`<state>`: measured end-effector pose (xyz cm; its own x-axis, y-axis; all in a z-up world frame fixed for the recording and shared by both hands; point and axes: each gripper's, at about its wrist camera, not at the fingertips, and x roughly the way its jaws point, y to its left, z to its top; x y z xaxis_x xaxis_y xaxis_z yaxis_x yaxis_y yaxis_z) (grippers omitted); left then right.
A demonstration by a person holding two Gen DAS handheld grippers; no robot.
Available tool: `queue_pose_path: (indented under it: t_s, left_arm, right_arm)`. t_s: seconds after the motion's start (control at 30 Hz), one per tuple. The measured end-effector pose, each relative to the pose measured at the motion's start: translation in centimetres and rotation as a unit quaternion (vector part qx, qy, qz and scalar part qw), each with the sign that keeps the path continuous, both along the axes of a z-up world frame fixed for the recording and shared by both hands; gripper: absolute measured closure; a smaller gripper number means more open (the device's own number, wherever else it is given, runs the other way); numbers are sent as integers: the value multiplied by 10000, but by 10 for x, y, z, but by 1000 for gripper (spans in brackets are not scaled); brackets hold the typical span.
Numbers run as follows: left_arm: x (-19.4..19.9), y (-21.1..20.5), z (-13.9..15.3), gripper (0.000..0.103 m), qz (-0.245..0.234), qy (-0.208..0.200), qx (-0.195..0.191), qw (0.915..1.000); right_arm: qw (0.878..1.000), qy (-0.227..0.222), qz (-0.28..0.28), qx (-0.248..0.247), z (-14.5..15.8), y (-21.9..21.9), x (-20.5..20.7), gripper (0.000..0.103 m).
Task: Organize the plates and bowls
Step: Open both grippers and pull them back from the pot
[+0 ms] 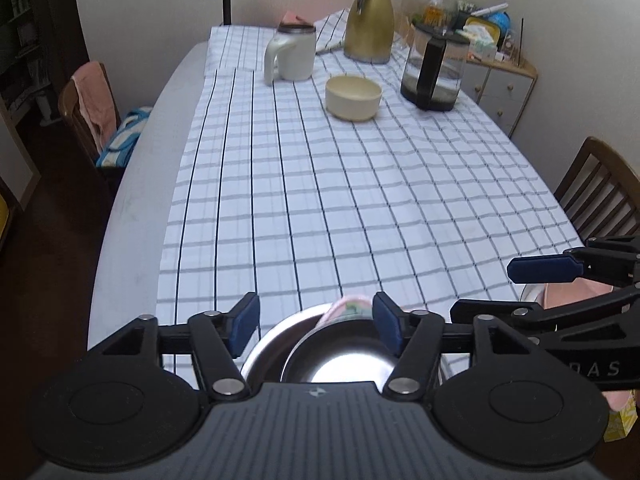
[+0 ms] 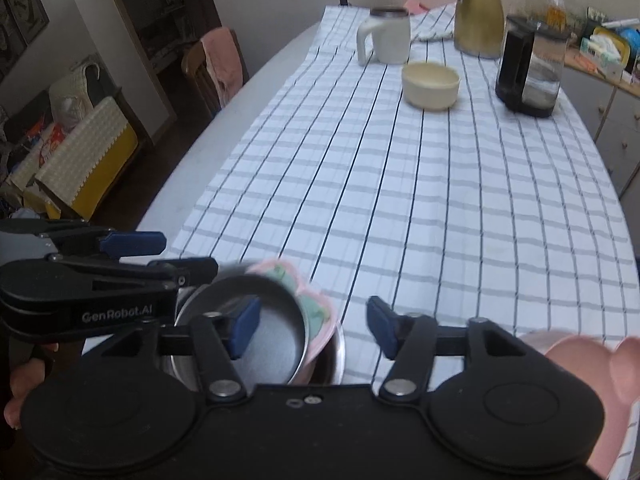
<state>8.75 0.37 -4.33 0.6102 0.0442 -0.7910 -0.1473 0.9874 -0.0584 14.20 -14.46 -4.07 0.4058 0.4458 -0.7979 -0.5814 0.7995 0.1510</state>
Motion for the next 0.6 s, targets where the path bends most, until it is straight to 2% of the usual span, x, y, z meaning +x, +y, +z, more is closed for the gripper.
queue_pose_path:
  t_s: [0.37,0.47,0.6]
  left_arm:
    - [48,-3,32,31,71,-459,196,9987]
    - [62,-2,40,26,130,-620,251,9977]
    - [86,1,49,25,132,-791,234,9965]
  right_arm:
    - [9987,-482,-87,161,36,-14,54,21]
    - [9975,-678,-92,163,43,-16,67,14]
    - [9953,-936,-156,197,51,-18,89,3]
